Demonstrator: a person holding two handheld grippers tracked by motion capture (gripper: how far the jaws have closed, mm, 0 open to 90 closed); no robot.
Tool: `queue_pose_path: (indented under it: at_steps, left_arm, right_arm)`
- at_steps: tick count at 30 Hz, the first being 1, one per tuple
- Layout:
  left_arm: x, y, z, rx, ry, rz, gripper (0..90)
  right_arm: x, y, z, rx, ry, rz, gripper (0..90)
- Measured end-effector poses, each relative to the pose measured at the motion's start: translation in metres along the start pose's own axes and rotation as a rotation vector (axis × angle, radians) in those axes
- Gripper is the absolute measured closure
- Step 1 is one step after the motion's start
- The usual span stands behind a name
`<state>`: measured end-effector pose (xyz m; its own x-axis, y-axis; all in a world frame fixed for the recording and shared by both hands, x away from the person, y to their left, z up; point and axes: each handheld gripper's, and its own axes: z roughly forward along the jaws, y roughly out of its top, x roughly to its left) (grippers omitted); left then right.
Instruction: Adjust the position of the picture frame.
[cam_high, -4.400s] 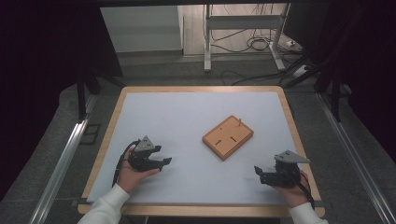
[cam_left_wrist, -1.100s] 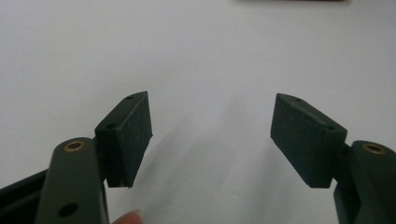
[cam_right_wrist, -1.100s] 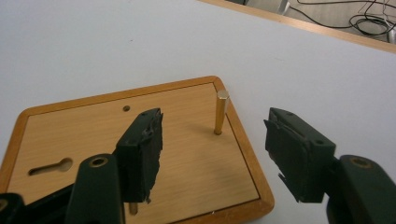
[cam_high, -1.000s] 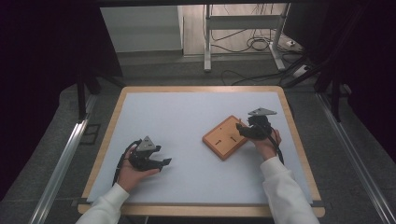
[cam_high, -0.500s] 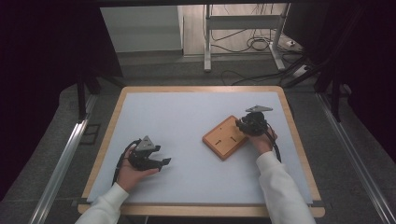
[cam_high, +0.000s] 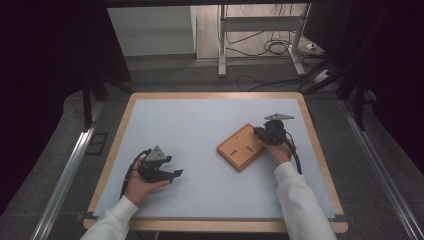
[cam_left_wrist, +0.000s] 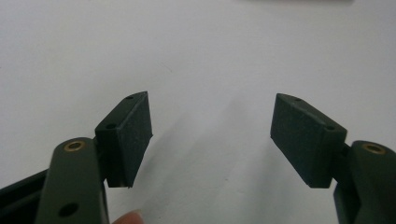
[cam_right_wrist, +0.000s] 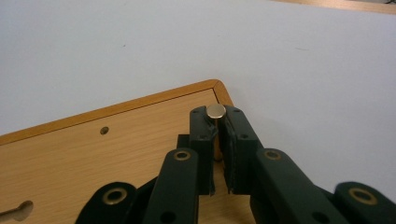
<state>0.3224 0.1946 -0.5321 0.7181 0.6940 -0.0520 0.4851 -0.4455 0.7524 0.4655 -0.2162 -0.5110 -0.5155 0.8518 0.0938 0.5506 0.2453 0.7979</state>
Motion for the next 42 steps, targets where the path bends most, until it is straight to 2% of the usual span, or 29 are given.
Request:
queue_pose_path:
  at_steps: [6, 15, 17, 19, 23, 27, 32, 33, 35, 39, 42]
  left_arm:
    - [0.001, 0.000, 0.000, 0.002, 0.000, 0.001, 28.7]
    - [0.001, 0.000, 0.000, 0.000, 0.000, 0.000, 28.7]
    - [0.001, 0.000, 0.000, 0.001, 0.001, 0.000, 28.7]
    - [0.001, 0.000, 0.000, 0.001, 0.000, 0.000, 28.7]
    - [0.001, 0.000, 0.000, 0.003, 0.001, 0.000, 28.7]
    - [0.002, 0.000, -0.001, -0.001, 0.002, -0.002, 28.7]
    - [0.003, -0.001, -0.001, -0.002, 0.004, -0.005, 28.7]
    - [0.004, -0.001, -0.002, -0.002, 0.007, -0.008, 28.7]
    - [0.004, -0.001, -0.002, -0.004, 0.008, -0.010, 28.7]
    - [0.004, -0.001, -0.002, -0.001, 0.007, -0.009, 28.7]
    - [0.004, -0.001, -0.001, -0.001, 0.008, -0.009, 28.7]
  right_arm:
    - [0.000, 0.001, -0.002, 0.007, 0.010, -0.007, 83.3]
    - [0.012, 0.004, -0.009, 0.026, 0.031, -0.058, 83.5]
    - [0.020, 0.004, -0.011, 0.036, 0.043, -0.082, 83.5]
    - [0.022, 0.004, -0.012, 0.036, 0.048, -0.086, 83.5]
    - [0.040, 0.005, -0.017, 0.032, 0.089, -0.134, 83.5]
    - [0.054, 0.005, -0.019, 0.009, 0.136, -0.151, 83.5]
    - [0.065, 0.004, -0.020, -0.005, 0.169, -0.169, 83.5]
    - [0.069, 0.002, -0.020, 0.002, 0.186, -0.175, 83.5]
    - [0.072, 0.000, -0.020, 0.004, 0.192, -0.179, 83.5]
    - [0.088, -0.004, -0.021, 0.026, 0.218, -0.230, 83.5]
    - [0.097, -0.004, -0.023, 0.028, 0.245, -0.249, 83.5]
